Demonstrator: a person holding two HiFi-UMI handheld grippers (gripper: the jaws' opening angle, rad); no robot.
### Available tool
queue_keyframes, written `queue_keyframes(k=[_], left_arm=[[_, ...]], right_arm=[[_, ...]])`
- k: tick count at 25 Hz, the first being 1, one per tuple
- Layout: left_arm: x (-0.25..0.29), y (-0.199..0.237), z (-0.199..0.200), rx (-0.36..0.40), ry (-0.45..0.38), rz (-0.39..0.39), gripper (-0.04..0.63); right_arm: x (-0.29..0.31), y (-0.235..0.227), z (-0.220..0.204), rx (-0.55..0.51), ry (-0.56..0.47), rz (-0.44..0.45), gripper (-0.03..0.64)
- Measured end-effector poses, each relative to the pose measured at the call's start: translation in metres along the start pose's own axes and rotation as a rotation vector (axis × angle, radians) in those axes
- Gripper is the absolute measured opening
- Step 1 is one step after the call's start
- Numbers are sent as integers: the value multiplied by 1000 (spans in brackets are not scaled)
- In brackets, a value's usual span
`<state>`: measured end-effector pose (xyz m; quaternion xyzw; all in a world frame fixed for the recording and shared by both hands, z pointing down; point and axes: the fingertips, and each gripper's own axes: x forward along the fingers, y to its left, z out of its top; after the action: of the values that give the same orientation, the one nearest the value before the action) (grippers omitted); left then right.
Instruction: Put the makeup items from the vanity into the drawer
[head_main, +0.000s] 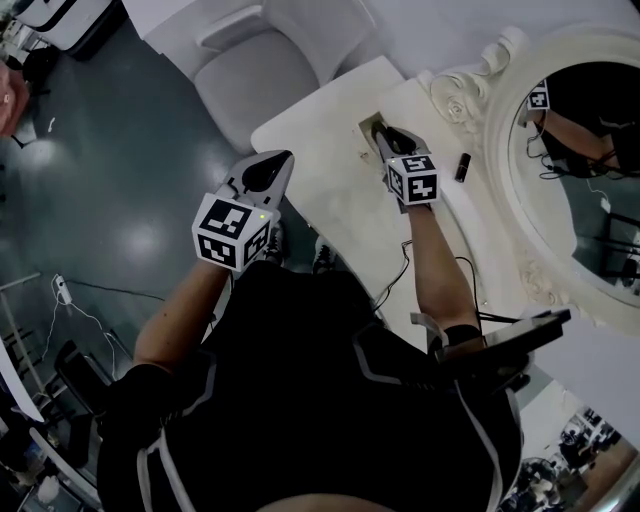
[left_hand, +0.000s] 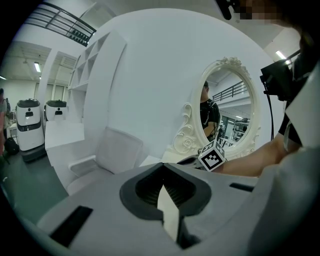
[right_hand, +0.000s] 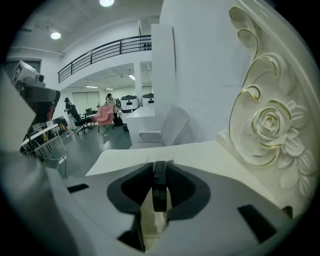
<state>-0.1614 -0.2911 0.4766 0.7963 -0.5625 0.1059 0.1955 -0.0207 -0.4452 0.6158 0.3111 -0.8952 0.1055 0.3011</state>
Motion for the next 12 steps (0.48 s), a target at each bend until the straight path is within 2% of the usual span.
queue_keyframes(k=[12], left_arm=[[5,-2,-4,-10,13,2,3]], right_arm=[[7,6,-23,-6,63,16,91]])
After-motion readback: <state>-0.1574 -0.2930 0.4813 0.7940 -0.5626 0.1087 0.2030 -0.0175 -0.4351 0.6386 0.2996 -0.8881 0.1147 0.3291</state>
